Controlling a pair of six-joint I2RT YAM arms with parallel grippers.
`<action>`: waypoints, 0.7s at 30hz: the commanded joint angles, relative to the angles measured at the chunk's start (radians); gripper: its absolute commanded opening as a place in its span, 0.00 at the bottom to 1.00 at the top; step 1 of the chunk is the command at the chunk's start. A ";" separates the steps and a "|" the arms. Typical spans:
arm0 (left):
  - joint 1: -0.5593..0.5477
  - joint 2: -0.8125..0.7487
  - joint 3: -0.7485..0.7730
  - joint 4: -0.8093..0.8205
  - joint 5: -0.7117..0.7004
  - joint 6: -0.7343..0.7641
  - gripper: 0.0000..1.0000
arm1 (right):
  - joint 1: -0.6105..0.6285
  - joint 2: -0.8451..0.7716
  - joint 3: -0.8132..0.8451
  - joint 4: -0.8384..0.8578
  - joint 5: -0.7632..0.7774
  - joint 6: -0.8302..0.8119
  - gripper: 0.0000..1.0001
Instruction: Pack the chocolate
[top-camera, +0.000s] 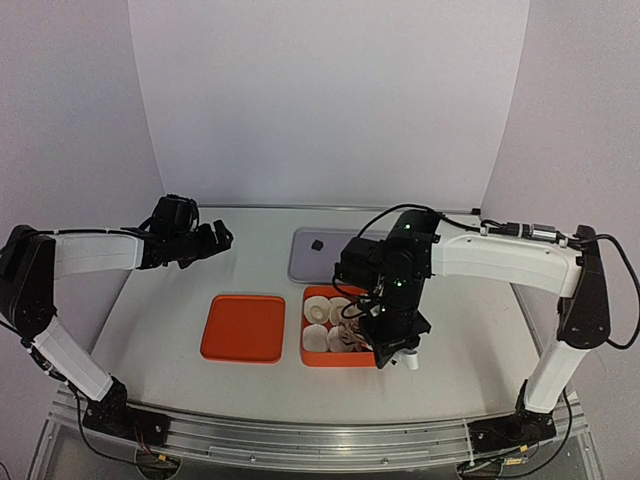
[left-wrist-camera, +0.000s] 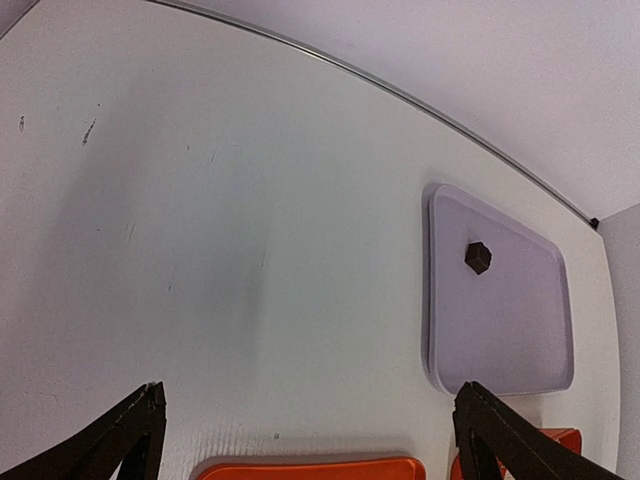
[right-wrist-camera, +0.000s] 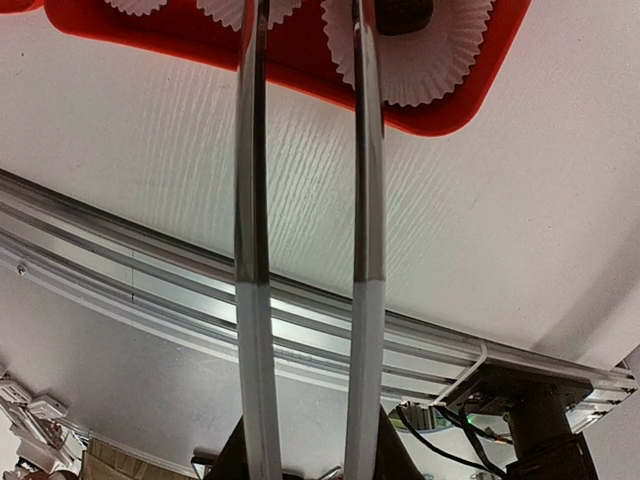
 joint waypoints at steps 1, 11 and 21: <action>0.006 -0.033 0.005 0.027 -0.013 0.006 1.00 | 0.015 -0.039 0.068 -0.200 0.021 0.005 0.00; 0.005 -0.035 -0.002 0.028 -0.020 0.004 1.00 | 0.023 0.003 0.066 -0.201 0.001 -0.013 0.00; 0.006 -0.043 -0.006 0.030 -0.020 0.007 1.00 | 0.023 0.015 0.022 -0.188 -0.006 0.005 0.05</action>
